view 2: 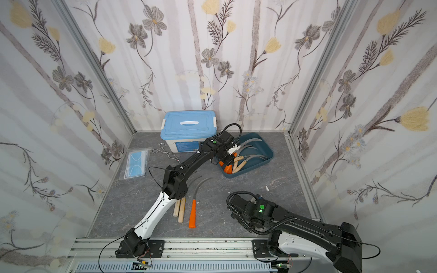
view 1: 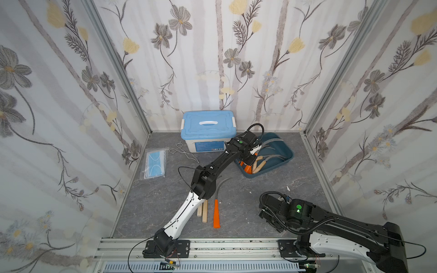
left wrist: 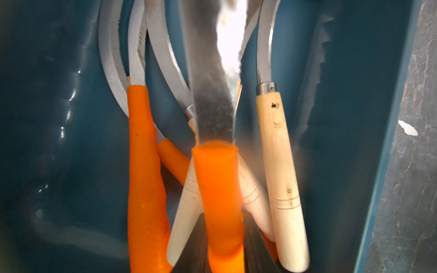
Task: Put small sickles into storage boxes
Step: Place the sickle in the storage box.
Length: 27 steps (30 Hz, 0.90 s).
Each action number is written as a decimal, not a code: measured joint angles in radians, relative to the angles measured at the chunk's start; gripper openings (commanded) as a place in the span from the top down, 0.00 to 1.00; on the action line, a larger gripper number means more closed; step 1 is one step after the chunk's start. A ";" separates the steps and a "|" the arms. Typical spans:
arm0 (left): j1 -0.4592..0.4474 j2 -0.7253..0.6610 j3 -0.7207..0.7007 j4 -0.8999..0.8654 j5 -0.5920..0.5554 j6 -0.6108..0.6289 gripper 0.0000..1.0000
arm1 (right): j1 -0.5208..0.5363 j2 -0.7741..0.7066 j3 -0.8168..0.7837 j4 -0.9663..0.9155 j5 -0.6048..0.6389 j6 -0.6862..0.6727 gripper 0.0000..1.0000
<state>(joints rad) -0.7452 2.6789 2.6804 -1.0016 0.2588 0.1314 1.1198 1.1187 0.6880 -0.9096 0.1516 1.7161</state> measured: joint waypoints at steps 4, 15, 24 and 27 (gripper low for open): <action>0.000 0.008 0.001 0.003 0.004 0.000 0.87 | 0.000 0.000 -0.002 0.002 0.000 0.000 0.34; 0.000 0.023 0.001 0.003 0.003 0.000 0.82 | 0.000 -0.010 -0.017 0.010 0.000 0.001 0.33; 0.000 0.025 0.001 -0.005 -0.004 0.008 0.79 | 0.000 -0.024 -0.034 0.019 0.000 0.009 0.33; 0.000 0.025 0.001 -0.005 -0.004 0.011 0.78 | 0.000 -0.029 -0.036 0.022 0.000 0.011 0.33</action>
<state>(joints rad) -0.7456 2.7041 2.6816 -1.0065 0.2546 0.1421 1.1198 1.0897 0.6521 -0.8879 0.1516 1.7267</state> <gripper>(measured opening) 0.229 0.666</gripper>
